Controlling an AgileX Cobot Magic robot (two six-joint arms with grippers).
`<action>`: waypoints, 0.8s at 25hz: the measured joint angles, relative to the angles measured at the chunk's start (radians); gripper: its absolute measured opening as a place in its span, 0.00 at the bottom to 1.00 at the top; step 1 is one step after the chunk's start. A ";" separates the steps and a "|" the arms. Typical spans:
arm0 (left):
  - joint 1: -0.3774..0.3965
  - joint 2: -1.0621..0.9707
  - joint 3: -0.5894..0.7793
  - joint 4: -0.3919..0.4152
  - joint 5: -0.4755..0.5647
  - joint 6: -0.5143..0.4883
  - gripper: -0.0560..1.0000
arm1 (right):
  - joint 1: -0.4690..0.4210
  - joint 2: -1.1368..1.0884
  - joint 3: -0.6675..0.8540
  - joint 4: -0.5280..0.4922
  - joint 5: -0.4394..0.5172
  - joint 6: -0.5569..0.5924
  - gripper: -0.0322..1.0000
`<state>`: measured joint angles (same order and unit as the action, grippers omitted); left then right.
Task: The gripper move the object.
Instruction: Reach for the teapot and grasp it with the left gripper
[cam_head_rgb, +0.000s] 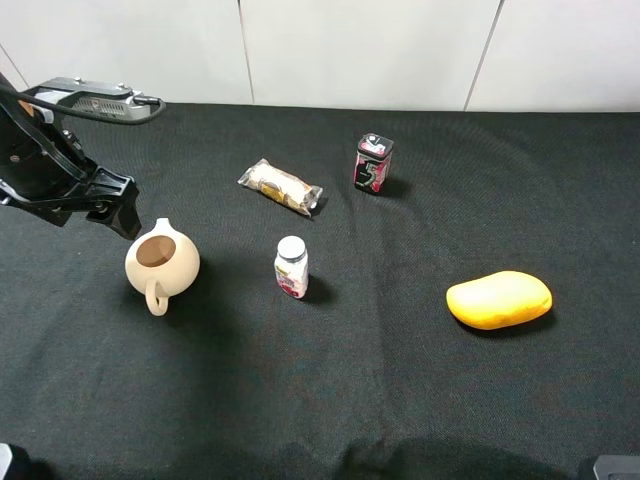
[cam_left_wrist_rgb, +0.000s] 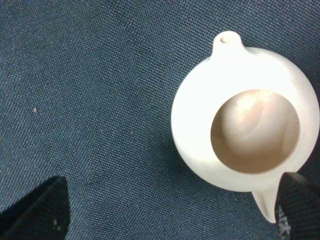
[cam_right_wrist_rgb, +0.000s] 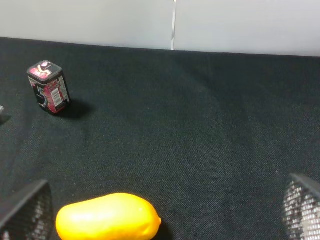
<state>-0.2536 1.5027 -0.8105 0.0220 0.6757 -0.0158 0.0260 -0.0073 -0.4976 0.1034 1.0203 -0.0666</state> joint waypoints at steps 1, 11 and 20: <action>0.000 0.000 0.000 0.000 0.000 -0.001 0.86 | 0.000 0.000 0.000 0.000 0.000 0.000 0.70; 0.000 0.000 0.000 0.000 0.008 -0.001 0.86 | 0.000 0.000 0.000 0.000 0.000 0.000 0.70; 0.000 0.000 0.000 0.000 0.006 -0.001 0.86 | 0.000 0.000 0.000 0.000 0.000 0.000 0.70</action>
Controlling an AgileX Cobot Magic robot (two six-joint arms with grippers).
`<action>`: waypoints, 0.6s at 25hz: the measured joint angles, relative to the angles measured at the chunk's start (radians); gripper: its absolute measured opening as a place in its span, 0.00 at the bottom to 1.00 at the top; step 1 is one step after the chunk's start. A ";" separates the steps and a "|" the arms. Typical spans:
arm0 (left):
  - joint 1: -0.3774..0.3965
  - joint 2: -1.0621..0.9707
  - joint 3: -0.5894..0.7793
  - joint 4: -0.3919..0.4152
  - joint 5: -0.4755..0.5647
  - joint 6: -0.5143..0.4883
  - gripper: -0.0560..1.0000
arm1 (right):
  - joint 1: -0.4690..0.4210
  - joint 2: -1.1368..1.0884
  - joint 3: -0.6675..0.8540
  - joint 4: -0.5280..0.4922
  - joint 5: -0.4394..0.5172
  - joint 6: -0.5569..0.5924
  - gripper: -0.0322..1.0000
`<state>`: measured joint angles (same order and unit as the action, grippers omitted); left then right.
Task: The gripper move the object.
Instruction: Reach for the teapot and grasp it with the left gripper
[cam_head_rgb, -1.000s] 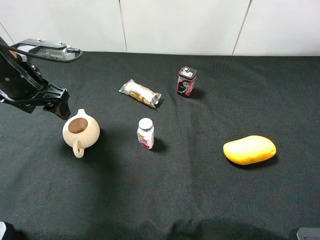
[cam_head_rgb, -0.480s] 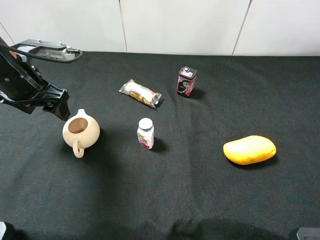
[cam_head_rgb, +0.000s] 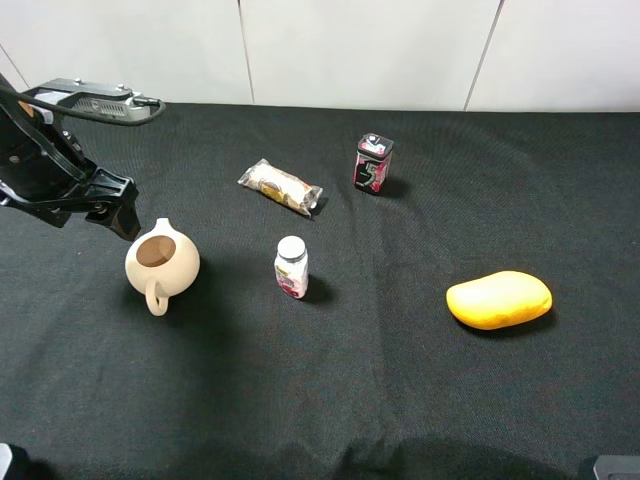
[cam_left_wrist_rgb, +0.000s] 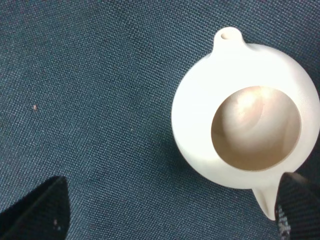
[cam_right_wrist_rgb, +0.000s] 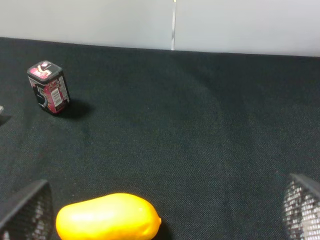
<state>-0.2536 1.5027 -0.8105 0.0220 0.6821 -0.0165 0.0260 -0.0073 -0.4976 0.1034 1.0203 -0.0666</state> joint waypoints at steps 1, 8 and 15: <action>0.000 0.000 0.000 0.000 0.000 0.000 0.86 | 0.000 0.000 0.000 0.000 0.000 0.000 0.70; 0.000 0.000 0.000 0.001 -0.004 0.000 0.86 | 0.000 0.000 0.000 0.000 0.000 0.000 0.70; 0.000 0.075 0.000 0.003 -0.027 0.000 0.86 | 0.000 0.000 0.000 0.000 0.000 0.000 0.70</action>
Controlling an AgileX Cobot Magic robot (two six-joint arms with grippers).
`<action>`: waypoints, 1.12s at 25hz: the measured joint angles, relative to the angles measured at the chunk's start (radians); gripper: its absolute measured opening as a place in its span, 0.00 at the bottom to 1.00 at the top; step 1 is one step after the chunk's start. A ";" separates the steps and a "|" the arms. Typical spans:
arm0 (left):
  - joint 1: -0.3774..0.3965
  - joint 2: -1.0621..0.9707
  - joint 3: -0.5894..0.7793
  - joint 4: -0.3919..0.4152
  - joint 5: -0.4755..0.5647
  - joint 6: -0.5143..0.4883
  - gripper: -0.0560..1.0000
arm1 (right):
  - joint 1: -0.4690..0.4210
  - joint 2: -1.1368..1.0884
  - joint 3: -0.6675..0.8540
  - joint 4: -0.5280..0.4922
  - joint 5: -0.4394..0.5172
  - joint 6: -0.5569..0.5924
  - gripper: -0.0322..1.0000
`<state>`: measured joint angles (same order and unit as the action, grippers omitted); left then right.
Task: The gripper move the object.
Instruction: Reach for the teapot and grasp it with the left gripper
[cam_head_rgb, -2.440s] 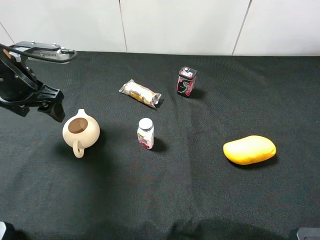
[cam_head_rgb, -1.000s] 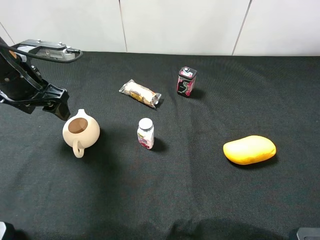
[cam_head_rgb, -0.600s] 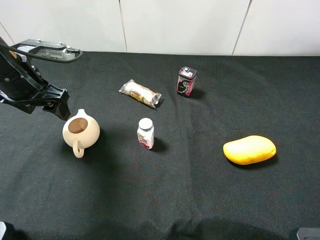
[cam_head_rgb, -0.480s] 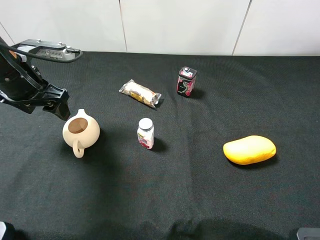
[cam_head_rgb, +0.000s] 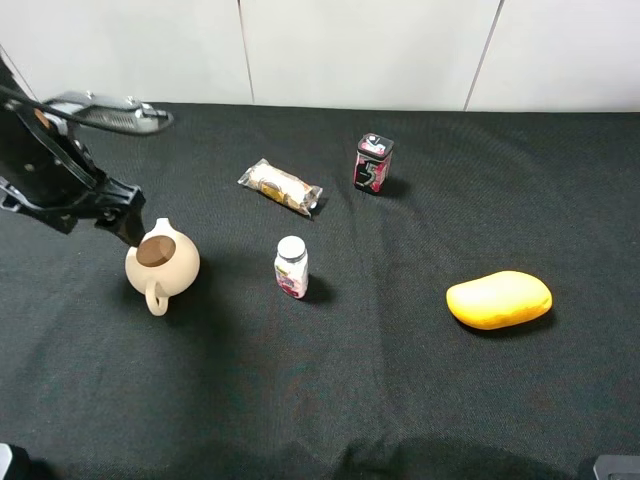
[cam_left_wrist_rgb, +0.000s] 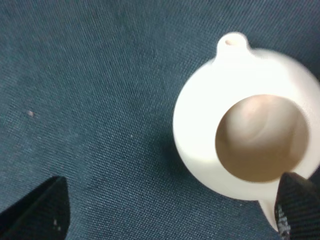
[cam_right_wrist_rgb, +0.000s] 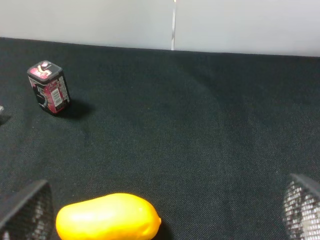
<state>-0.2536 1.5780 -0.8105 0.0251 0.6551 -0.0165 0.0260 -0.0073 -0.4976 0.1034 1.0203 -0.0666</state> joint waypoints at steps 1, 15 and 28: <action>0.000 0.017 0.000 -0.001 -0.003 0.000 0.86 | 0.000 0.000 0.000 0.000 0.000 0.000 0.70; 0.000 0.031 0.000 -0.004 -0.046 0.000 0.86 | 0.000 0.000 0.000 0.000 0.000 0.000 0.70; 0.000 0.125 0.000 -0.017 -0.073 0.016 0.86 | 0.000 0.000 0.000 0.000 0.000 0.000 0.70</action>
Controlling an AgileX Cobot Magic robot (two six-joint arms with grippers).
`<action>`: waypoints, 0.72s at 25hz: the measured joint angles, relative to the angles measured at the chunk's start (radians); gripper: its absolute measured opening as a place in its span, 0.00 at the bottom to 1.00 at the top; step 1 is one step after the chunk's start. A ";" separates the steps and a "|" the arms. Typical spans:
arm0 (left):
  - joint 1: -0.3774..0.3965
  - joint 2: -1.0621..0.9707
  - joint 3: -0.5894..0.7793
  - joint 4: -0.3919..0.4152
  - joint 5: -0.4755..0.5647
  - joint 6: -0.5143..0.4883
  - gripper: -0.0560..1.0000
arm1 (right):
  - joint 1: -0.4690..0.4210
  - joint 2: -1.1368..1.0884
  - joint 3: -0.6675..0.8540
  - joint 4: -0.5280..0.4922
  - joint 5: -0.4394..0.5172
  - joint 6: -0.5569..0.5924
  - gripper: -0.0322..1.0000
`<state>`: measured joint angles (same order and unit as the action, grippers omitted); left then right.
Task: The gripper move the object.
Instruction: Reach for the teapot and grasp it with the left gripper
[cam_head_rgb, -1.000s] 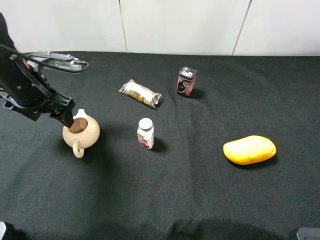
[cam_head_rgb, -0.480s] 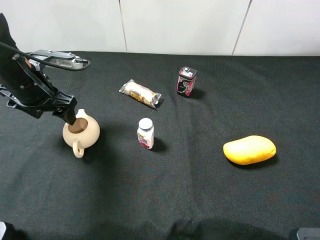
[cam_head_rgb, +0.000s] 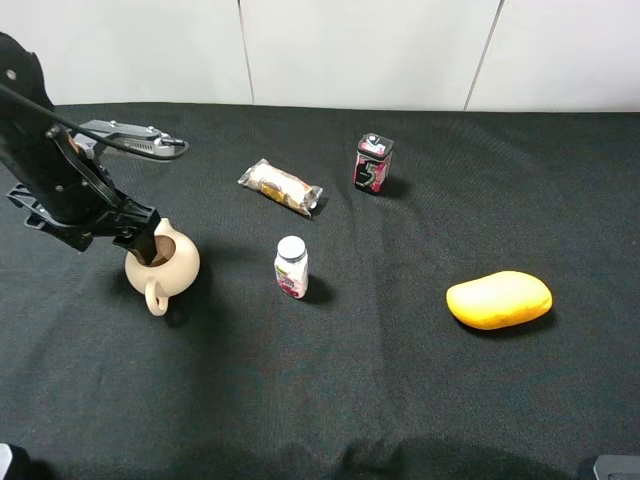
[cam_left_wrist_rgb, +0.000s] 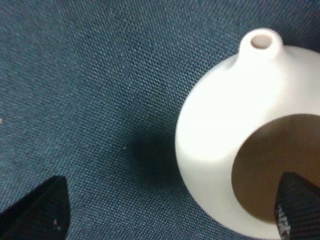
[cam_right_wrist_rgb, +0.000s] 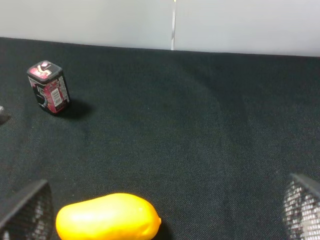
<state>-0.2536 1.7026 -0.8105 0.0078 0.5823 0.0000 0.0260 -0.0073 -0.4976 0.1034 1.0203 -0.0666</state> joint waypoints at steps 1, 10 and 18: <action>0.000 0.005 0.000 -0.008 -0.006 0.008 0.86 | 0.000 0.000 0.000 0.000 0.000 0.000 0.70; 0.000 0.010 0.000 -0.008 -0.055 0.010 0.86 | 0.000 0.000 0.000 0.000 0.000 0.000 0.70; 0.000 0.014 0.000 0.003 -0.061 0.010 0.86 | 0.000 0.000 0.000 0.000 0.000 0.000 0.70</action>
<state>-0.2536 1.7165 -0.8105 0.0110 0.5217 0.0104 0.0260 -0.0073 -0.4976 0.1034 1.0203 -0.0666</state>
